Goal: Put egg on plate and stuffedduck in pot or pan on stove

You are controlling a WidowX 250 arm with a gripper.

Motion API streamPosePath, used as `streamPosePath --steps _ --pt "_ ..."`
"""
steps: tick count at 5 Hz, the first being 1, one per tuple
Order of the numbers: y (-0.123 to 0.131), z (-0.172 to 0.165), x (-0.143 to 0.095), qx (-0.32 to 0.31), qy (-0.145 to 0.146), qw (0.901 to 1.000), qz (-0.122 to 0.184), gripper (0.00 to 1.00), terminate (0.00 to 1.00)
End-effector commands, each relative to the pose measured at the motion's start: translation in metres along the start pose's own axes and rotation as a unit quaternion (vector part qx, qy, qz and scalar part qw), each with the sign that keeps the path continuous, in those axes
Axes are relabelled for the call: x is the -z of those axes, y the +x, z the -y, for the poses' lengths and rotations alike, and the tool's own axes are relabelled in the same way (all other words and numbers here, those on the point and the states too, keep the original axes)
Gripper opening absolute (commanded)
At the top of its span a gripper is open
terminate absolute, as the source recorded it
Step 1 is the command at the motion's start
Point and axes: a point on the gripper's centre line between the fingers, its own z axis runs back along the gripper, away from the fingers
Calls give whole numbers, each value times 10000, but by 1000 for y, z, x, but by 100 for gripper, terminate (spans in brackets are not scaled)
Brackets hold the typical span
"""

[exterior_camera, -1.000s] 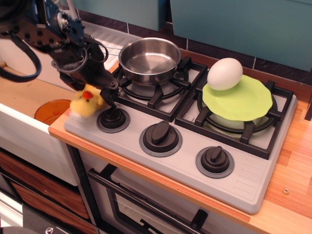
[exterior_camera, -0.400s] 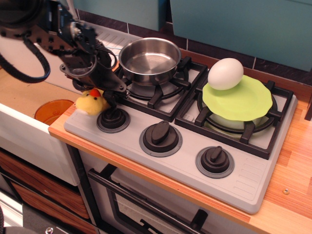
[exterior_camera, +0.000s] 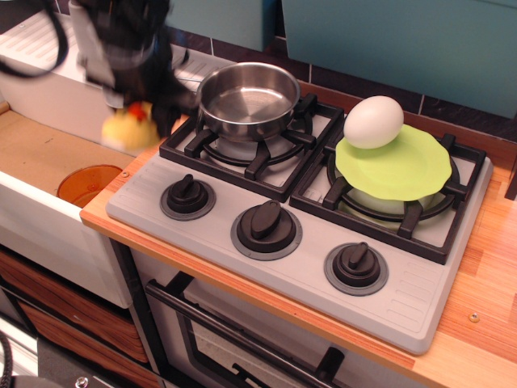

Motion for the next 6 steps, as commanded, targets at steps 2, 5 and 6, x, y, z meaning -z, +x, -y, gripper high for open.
streamPosePath --steps 2,5,6 --pt "78 23 -54 41 247 9997 -30 0 0" --pt "100 63 -9 -115 -60 9997 206 0 0" --pt "98 65 0 -85 -115 9996 258 0 0"
